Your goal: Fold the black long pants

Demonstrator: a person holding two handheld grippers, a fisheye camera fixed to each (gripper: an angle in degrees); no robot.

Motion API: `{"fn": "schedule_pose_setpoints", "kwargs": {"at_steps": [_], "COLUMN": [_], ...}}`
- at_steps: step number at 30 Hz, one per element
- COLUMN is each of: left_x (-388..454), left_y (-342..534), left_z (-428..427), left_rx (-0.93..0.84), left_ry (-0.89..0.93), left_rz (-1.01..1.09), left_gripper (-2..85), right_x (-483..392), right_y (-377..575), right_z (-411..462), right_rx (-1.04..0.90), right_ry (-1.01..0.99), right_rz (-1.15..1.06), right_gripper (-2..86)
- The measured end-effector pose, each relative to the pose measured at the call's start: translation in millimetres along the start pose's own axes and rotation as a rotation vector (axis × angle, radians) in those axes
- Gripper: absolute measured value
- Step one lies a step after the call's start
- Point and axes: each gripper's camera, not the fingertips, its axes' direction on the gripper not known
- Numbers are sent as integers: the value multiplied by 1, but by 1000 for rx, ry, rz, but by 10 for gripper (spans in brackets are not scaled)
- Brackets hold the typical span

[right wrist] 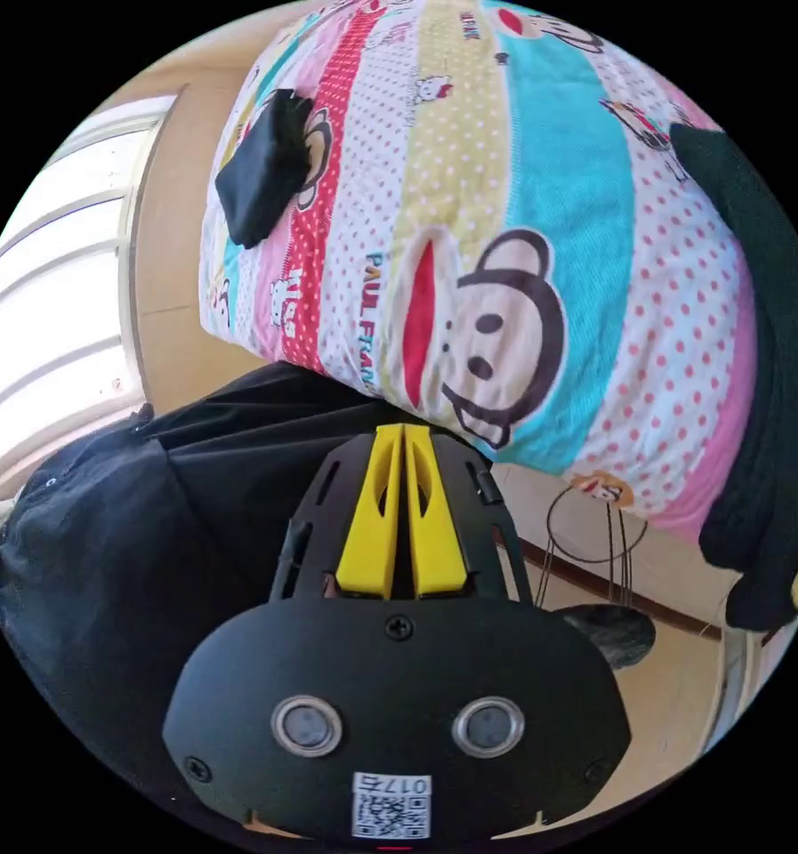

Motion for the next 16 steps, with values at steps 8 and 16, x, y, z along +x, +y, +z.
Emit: {"fn": "schedule_pose_setpoints", "kwargs": {"at_steps": [8, 16], "left_x": [-38, -132], "left_y": [6, -7], "left_z": [-16, -78], "left_rx": [2, 32], "left_ry": [17, -53], "left_rz": [67, 16], "left_gripper": [-5, -5], "right_x": [-138, -161], "right_y": [-213, -324], "right_z": [-19, 76], "right_rx": [74, 100], "right_ry": [131, 225], "right_rz": [-216, 38], "right_gripper": [92, 105]}}
